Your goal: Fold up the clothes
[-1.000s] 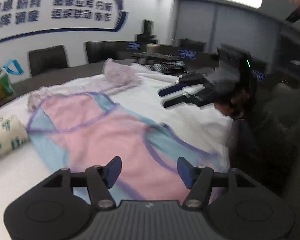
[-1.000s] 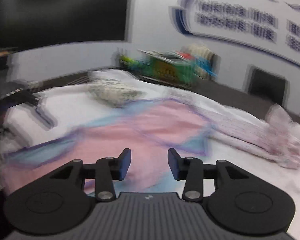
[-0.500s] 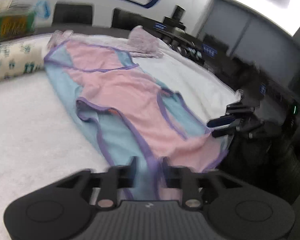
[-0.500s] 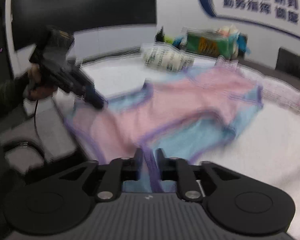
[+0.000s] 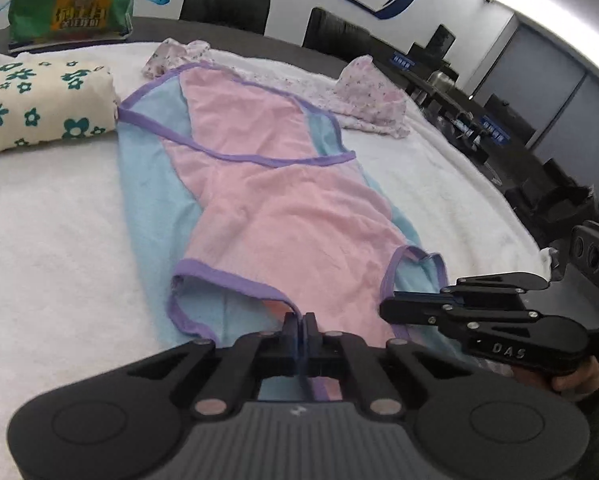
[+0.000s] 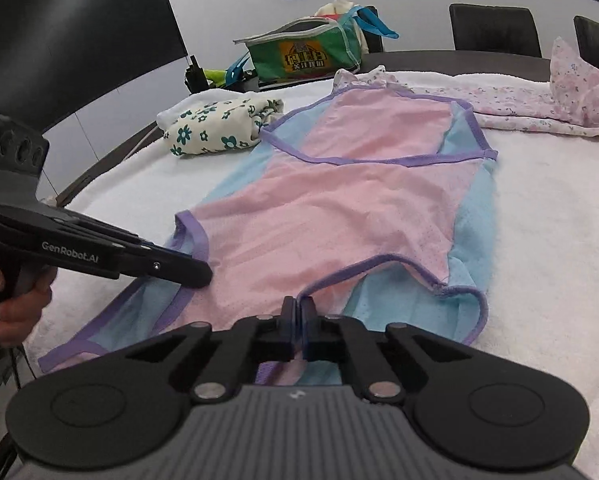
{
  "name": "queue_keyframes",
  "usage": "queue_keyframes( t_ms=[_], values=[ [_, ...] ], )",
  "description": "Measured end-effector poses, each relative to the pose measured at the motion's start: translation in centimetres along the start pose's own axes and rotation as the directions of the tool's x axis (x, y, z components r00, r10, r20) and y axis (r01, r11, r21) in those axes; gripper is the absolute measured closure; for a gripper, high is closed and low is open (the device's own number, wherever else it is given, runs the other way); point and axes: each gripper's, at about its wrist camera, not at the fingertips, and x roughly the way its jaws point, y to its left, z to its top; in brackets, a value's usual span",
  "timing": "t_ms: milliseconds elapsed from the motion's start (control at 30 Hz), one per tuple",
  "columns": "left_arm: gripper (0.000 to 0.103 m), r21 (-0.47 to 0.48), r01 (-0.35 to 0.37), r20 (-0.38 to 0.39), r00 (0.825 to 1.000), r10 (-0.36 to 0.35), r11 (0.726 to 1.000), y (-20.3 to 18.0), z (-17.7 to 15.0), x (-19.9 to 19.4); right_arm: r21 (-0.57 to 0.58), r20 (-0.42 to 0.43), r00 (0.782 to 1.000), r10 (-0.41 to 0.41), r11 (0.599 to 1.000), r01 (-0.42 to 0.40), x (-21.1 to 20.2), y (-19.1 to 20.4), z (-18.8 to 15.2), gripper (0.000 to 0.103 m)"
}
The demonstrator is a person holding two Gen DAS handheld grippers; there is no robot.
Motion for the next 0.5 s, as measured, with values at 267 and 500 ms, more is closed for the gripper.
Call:
queue_keyframes(
  t_ms=[267,500],
  values=[
    [0.103,-0.009,0.045,0.093,0.995,-0.044,0.999,-0.3,3.0,-0.2,0.008,0.106,0.994,-0.01,1.0,0.01,-1.5,-1.0,3.5,0.101],
    [0.076,0.067,0.037,0.102,0.994,-0.043,0.997,0.2,0.5,-2.3,-0.002,0.078,0.991,-0.111,0.994,0.112,1.3,-2.2,4.2,0.092]
  ],
)
